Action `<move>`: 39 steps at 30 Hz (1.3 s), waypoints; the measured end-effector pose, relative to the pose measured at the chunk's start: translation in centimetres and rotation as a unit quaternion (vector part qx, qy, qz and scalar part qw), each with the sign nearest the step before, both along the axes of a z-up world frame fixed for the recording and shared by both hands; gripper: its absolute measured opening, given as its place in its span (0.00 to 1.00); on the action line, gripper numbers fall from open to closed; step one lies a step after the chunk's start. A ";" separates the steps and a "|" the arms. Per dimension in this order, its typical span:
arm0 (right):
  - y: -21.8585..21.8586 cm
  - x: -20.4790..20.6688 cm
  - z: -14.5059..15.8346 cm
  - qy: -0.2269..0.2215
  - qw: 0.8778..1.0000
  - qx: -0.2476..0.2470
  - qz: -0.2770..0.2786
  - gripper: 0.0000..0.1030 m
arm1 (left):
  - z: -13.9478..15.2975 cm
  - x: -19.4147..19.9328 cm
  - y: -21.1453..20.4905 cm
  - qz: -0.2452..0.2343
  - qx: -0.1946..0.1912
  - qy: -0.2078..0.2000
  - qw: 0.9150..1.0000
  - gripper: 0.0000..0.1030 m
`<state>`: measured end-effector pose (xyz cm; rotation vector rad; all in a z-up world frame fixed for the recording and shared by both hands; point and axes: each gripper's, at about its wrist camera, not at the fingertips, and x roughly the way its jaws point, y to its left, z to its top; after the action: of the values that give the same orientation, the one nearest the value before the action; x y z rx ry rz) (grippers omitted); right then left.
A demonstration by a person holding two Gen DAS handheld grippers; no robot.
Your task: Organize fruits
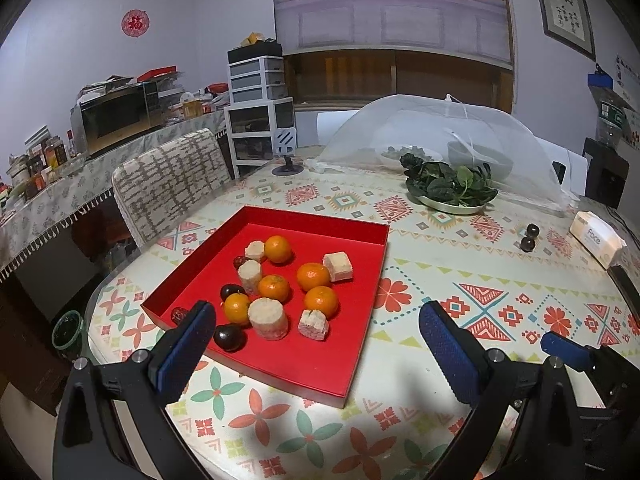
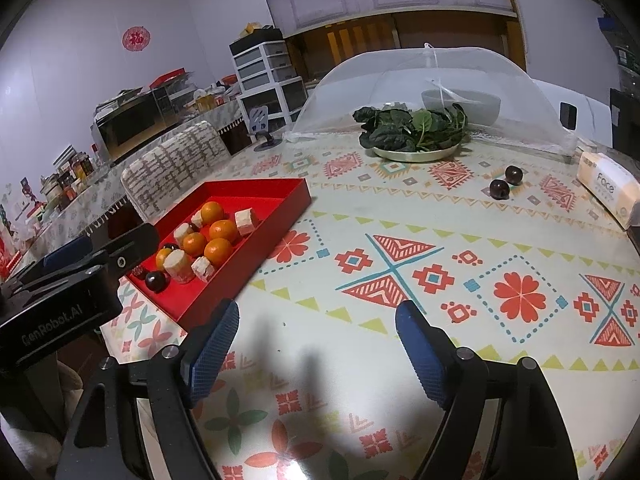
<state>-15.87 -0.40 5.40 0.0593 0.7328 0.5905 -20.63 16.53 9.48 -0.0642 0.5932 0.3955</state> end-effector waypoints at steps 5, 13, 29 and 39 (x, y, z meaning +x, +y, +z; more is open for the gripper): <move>0.6 0.2 -0.4 0.004 1.000 -0.005 0.004 0.82 | -0.4 0.2 0.4 0.002 -0.006 0.002 1.000 0.98; 1.4 0.3 -0.8 0.007 1.000 -0.010 0.007 0.83 | -0.6 -0.1 1.2 0.010 -0.010 -0.007 1.000 0.98; 2.8 -0.9 0.3 -0.024 0.999 -0.014 0.032 0.85 | 4.5 -7.0 2.3 0.089 0.038 -0.188 0.977 1.00; 4.1 -1.3 1.4 -0.045 0.997 -0.024 0.056 0.88 | 2.6 -2.3 2.3 0.035 -0.023 -0.069 0.997 1.00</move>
<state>-17.18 3.70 6.81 -0.0524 0.6658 0.6770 -22.89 18.80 12.06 -0.1554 0.4648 0.4419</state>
